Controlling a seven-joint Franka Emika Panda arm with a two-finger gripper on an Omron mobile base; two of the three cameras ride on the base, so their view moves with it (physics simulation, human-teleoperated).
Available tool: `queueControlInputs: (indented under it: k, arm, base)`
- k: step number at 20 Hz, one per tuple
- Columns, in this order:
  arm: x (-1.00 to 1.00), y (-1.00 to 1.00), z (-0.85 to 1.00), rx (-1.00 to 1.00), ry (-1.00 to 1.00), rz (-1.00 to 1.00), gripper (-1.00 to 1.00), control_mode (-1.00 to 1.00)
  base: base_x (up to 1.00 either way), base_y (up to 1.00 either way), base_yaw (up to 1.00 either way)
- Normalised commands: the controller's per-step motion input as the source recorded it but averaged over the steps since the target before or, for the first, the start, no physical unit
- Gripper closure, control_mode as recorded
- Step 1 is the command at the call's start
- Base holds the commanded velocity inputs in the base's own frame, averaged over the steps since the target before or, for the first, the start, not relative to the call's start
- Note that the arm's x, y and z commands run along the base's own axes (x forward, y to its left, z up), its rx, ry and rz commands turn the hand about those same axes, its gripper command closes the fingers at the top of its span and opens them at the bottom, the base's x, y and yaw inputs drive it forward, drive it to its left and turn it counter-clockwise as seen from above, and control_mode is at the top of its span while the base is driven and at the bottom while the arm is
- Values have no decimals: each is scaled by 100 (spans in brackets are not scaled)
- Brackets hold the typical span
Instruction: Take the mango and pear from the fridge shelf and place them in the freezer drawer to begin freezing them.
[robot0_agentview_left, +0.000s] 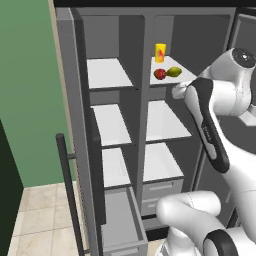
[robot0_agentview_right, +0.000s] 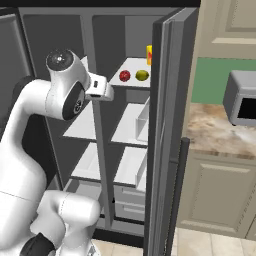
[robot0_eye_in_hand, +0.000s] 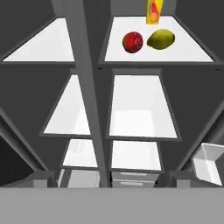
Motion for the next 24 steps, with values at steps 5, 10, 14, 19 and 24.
queueControlInputs:
  k: [5, 10, 14, 19, 24]
  arm:
    - [-71, 26, 19, 10, 8, 12, -100, -100]
    - [-37, 71, -49, 11, 3, 16, -100, -100]
    - [0, 65, -93, 10, 0, 20, -100, -100]
    - [0, 47, -83, 14, 2, 14, -100, -100]
    - [1, 78, -30, 9, 16, 1, -100, -100]
  base:
    - [0, 0, 0]
    - [0, 0, 0]
    - [0, 0, 0]
    - [0, 0, 0]
    - [0, 0, 0]
